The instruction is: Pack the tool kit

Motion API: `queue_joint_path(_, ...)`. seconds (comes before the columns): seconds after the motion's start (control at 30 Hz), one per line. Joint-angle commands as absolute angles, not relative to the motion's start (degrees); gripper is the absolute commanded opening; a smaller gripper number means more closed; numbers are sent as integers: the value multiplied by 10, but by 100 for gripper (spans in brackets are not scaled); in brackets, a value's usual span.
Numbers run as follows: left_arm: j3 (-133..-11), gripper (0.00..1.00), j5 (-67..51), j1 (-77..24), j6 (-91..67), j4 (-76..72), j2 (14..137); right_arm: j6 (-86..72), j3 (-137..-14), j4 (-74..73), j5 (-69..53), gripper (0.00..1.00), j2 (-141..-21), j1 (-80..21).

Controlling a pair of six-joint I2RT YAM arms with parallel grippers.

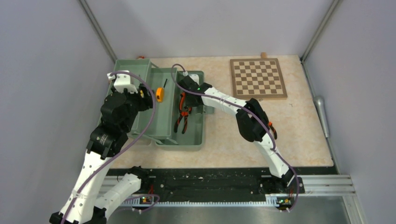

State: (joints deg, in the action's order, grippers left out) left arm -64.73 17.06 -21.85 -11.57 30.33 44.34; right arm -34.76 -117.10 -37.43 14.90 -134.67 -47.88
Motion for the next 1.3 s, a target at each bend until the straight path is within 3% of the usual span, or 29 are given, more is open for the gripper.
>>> queue_joint_path(0.0,-652,74,173,-220,-107,289,438,-339,-1214,-328,148,18,-1347,-476)
queue_joint_path(0.2,-653,74,173,-221,-109,290,438,-336,-1216,-322,140,32,-1340,-475)
queue_joint_path(0.33,-654,74,173,-220,-111,289,438,-331,-1208,-321,135,35,-1317,-476)
queue_joint_path(0.67,-654,74,160,-220,-119,284,448,-244,-1131,-316,177,52,-1172,-474)
queue_joint_path(0.93,-655,74,145,-220,-128,273,462,-206,-985,-304,165,64,-1020,-428)
queue_joint_path(1.27,-662,74,139,-220,-128,270,473,36,-748,-260,31,73,-854,-253)
